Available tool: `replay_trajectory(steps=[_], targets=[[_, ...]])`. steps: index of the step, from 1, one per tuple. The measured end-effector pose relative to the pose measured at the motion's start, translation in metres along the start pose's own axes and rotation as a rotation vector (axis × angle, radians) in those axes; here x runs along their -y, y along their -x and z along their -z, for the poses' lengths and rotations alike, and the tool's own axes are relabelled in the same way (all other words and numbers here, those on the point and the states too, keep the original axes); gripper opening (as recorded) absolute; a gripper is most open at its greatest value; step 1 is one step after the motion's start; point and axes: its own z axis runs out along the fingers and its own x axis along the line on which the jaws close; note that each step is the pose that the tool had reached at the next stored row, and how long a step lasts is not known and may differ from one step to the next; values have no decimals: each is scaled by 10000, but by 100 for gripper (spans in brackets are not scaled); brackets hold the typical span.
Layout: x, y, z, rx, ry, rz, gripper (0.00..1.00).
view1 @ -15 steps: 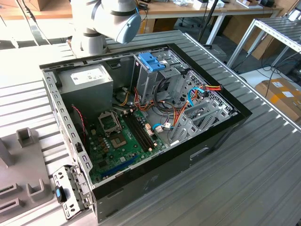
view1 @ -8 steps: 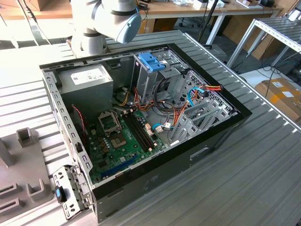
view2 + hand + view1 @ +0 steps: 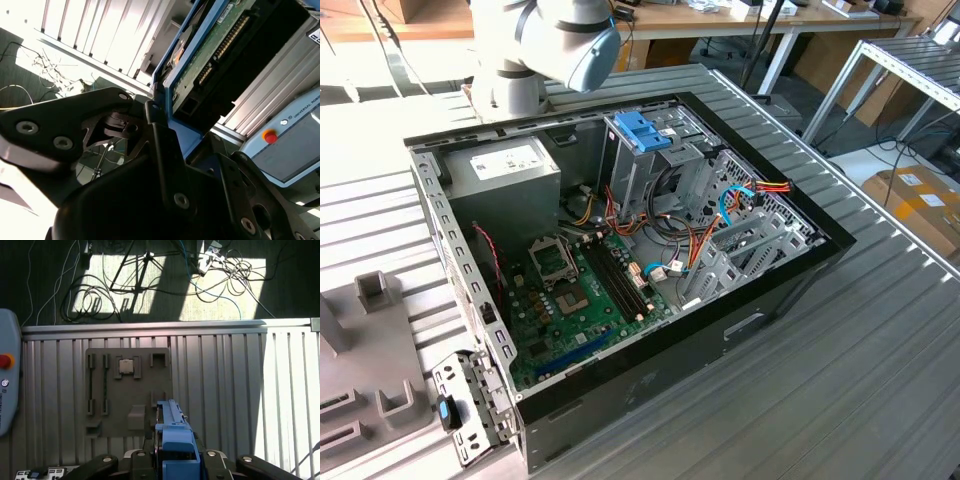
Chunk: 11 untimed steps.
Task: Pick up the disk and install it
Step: 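Pick up the disk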
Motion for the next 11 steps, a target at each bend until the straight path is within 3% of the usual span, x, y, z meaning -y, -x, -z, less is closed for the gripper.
replay_trajectory(steps=[11], targets=[[109, 5, 6, 0, 0, -1, 37]])
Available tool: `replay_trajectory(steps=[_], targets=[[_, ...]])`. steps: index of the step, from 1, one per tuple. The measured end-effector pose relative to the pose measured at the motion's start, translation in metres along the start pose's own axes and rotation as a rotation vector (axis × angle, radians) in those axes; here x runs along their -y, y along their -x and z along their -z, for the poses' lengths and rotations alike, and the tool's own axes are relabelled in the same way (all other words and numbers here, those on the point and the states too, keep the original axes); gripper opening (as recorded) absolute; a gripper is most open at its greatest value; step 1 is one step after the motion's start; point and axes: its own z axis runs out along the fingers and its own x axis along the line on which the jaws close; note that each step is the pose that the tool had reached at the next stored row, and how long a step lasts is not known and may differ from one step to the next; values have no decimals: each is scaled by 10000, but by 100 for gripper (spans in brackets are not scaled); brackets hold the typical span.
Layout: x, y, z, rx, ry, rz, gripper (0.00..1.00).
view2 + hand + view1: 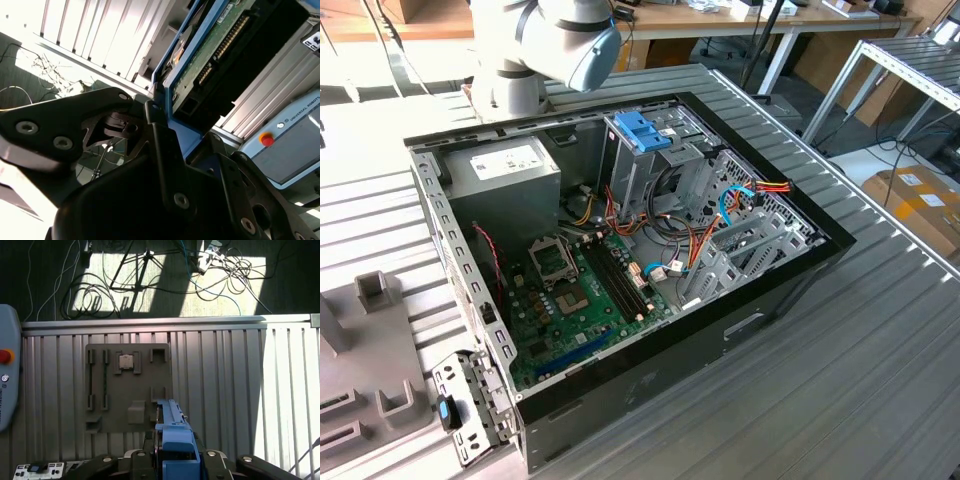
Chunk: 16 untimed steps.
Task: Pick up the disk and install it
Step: 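Pick up the disk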
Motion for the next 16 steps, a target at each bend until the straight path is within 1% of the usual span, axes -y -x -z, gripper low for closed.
replay_trajectory(steps=[16], targets=[[130, 6, 7, 0, 0, 0, 37]])
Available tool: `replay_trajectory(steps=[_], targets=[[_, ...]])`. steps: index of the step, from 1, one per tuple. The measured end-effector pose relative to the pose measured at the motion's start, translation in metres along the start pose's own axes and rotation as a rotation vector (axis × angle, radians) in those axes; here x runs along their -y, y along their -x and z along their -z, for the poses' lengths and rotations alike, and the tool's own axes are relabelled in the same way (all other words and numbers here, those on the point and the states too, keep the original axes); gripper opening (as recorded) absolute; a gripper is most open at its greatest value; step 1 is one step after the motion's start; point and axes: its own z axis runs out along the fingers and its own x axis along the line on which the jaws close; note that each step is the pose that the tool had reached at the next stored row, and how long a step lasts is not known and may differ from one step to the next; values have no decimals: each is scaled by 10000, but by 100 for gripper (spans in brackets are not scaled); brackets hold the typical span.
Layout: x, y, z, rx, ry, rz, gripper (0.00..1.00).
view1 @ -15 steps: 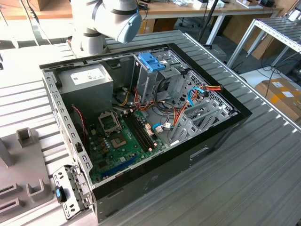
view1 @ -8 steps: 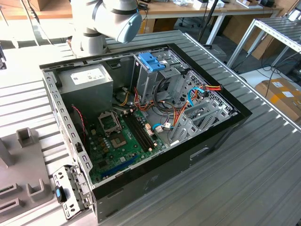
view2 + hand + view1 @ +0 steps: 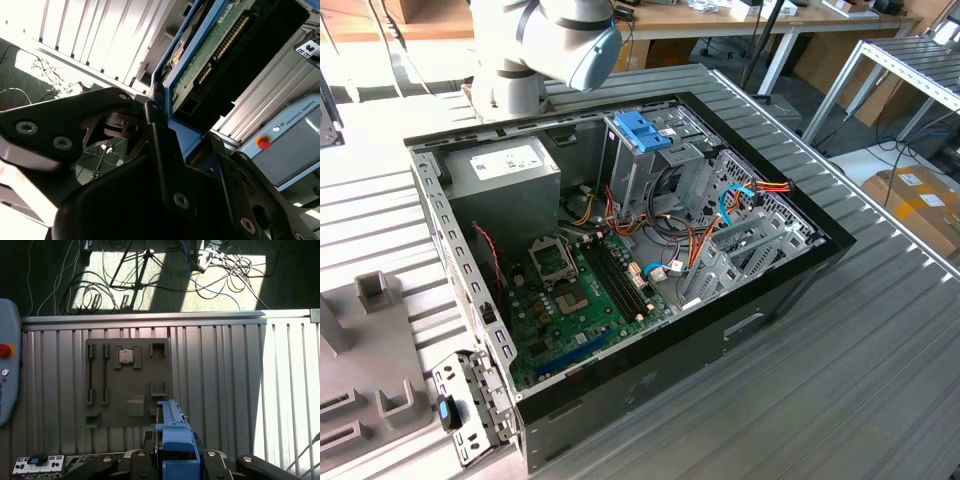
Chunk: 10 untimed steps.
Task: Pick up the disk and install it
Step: 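Pick up the disk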
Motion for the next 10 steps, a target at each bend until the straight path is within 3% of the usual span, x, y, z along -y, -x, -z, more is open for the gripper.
replay_trajectory(steps=[10], targets=[[84, 4, 5, 0, 0, 0, 37]])
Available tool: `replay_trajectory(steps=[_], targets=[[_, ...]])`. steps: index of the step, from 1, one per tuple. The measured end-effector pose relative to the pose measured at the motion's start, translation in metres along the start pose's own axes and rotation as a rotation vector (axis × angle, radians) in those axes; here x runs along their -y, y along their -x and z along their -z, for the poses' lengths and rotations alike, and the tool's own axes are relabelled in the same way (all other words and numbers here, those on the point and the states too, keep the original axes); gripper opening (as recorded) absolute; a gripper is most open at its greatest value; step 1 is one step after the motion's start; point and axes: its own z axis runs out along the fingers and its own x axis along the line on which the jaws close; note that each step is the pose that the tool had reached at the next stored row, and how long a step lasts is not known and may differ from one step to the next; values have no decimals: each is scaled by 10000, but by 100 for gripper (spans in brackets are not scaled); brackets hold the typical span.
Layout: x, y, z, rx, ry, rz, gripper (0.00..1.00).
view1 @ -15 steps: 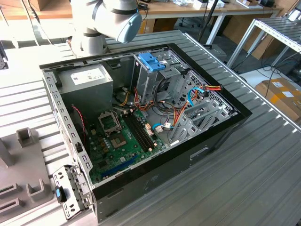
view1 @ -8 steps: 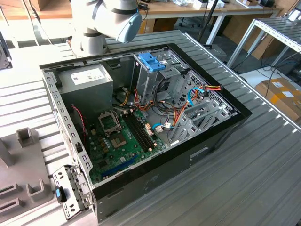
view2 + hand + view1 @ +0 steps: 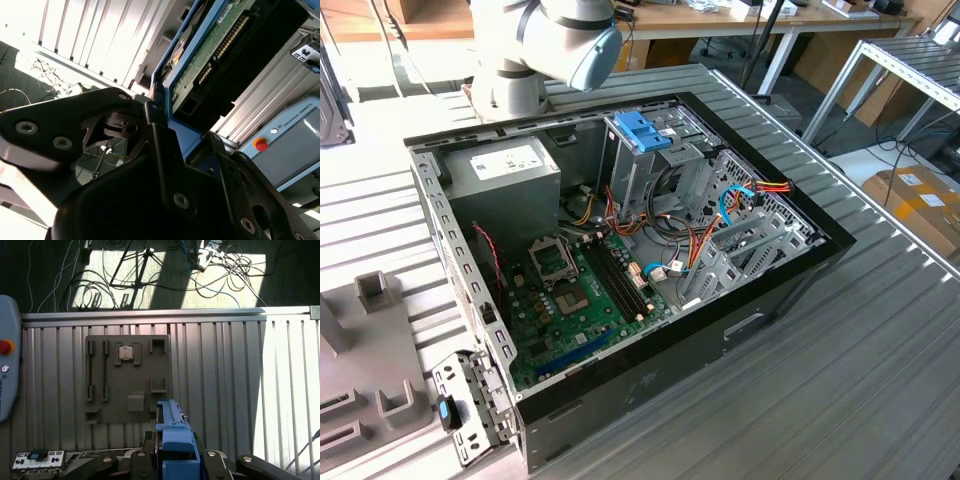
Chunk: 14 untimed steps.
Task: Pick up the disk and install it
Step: 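Pick up the disk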
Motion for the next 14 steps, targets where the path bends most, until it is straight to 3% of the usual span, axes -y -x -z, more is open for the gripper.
replay_trajectory(steps=[6, 10, 14], targets=[[51, 2, 3, 0, 0, -1, 37], [236, 10, 13, 0, 0, 0, 37], [277, 12, 15, 0, 0, 0, 37]])
